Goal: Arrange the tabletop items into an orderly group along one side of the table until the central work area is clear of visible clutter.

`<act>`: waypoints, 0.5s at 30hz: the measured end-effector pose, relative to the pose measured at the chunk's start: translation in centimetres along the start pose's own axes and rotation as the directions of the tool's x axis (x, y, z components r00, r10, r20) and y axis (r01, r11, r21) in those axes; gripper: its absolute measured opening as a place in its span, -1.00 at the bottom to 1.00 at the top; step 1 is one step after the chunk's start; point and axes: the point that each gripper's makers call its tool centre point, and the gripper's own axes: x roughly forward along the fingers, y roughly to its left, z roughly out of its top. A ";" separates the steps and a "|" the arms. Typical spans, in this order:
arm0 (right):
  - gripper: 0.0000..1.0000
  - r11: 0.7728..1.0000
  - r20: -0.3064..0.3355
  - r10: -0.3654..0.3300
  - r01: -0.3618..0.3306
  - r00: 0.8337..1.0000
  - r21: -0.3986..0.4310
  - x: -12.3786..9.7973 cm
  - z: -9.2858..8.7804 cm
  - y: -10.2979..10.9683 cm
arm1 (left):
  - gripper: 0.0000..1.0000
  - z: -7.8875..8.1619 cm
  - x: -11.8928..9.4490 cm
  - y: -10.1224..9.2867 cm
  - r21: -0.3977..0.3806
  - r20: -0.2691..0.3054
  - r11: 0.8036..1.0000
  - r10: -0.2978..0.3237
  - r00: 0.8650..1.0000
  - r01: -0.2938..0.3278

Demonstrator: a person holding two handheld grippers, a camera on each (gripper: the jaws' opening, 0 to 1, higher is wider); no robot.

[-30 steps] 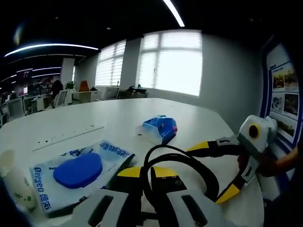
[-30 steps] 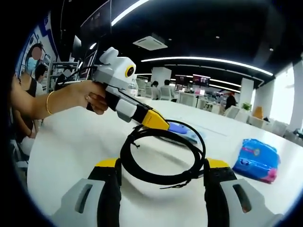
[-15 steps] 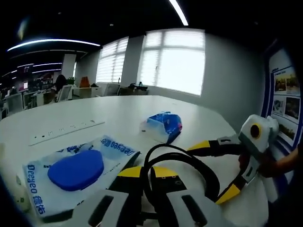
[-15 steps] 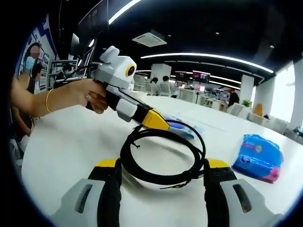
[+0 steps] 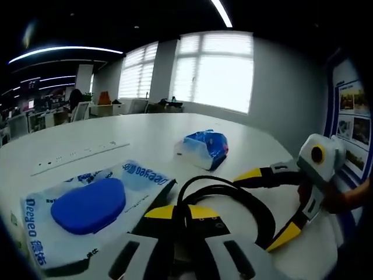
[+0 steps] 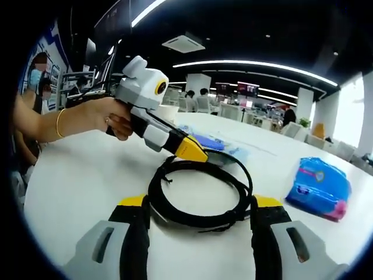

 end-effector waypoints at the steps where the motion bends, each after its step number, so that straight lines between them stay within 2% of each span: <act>1: 0.33 1.000 0.002 0.001 -0.001 1.000 -0.002 0.0 0.0 0.0 | -0.90 0.0 0.0 0.0 -0.004 0.000 1.000 0.000 1.000 0.000; 7: 0.28 1.000 0.005 0.007 -0.006 1.000 -0.027 0.1 0.0 0.1 | -0.89 0.0 0.1 0.1 0.018 -0.006 1.000 0.004 1.000 -0.004; 15: 0.27 1.000 0.007 0.008 -0.008 1.000 -0.010 0.0 -0.2 0.1 | -0.88 -0.2 0.2 0.2 0.017 -0.008 1.000 0.013 1.000 -0.013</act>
